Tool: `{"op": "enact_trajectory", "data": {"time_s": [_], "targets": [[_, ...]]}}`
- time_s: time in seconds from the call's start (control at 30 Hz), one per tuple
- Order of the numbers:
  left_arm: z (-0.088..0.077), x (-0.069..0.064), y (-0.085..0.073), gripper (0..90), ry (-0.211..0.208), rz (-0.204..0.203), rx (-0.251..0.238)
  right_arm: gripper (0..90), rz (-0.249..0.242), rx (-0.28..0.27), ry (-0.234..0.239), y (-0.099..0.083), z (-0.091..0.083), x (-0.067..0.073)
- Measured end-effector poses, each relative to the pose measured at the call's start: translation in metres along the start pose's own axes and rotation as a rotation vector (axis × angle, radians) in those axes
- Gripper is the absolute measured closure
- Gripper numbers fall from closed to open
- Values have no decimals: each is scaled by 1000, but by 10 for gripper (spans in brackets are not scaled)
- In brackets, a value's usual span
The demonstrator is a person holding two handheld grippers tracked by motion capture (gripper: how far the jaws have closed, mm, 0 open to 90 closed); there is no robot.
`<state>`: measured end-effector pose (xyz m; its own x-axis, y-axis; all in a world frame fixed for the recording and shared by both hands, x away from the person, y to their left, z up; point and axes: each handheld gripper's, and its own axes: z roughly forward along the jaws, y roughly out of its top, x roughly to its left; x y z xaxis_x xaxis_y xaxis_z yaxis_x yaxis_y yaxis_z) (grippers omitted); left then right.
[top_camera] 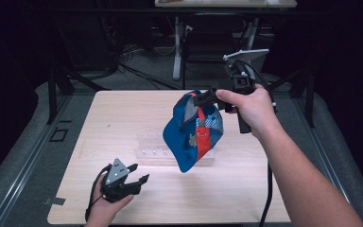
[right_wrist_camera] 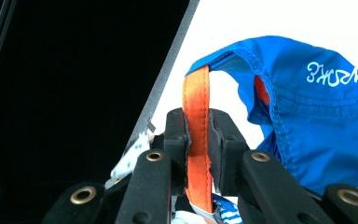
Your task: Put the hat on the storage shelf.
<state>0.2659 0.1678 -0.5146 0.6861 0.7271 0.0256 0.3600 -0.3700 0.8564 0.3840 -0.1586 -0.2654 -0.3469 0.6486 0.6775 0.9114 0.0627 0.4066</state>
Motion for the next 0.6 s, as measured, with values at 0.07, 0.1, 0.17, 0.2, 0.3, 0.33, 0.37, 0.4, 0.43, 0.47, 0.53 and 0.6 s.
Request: {"op": "enact_trajectory", "data": {"time_s": [0.07, 0.1, 0.17, 0.2, 0.3, 0.33, 0.37, 0.4, 0.43, 0.47, 0.53, 0.6], "targets": [[6, -12, 12, 437, -16, 27, -16, 785, 4, -4, 4, 3, 4, 0], [8, -16, 16, 437, -22, 34, -18, 785, 4, -4, 4, 3, 4, 0], [15, -27, 28, 447, -50, 53, -20, 785, 7, -4, 1, 4, 7, 0], [18, -31, 32, 447, -60, 60, -23, 785, 8, -5, 0, 5, 8, 0], [22, -43, 44, 446, -84, 86, -34, 785, 10, -8, 2, 7, 10, 0], [22, -43, 44, 447, -84, 86, -34, 785, 9, -9, 2, 7, 11, 0], [24, -50, 50, 447, -97, 101, -39, 785, 10, -11, 2, 7, 12, 0], [24, -50, 50, 449, -97, 101, -39, 785, 12, -11, 2, 8, 13, 0], [27, -57, 55, 450, -107, 111, -41, 785, 10, -10, 3, 8, 13, 0], [29, -59, 57, 450, -106, 119, -40, 785, 13, -13, 4, 8, 14, 0], [32, -63, 61, 450, -101, 129, -39, 785, 12, -15, 5, 9, 14, 1], [39, -69, 66, 451, -81, 146, -46, 785, 9, -14, 4, 8, 15, 1]]}}
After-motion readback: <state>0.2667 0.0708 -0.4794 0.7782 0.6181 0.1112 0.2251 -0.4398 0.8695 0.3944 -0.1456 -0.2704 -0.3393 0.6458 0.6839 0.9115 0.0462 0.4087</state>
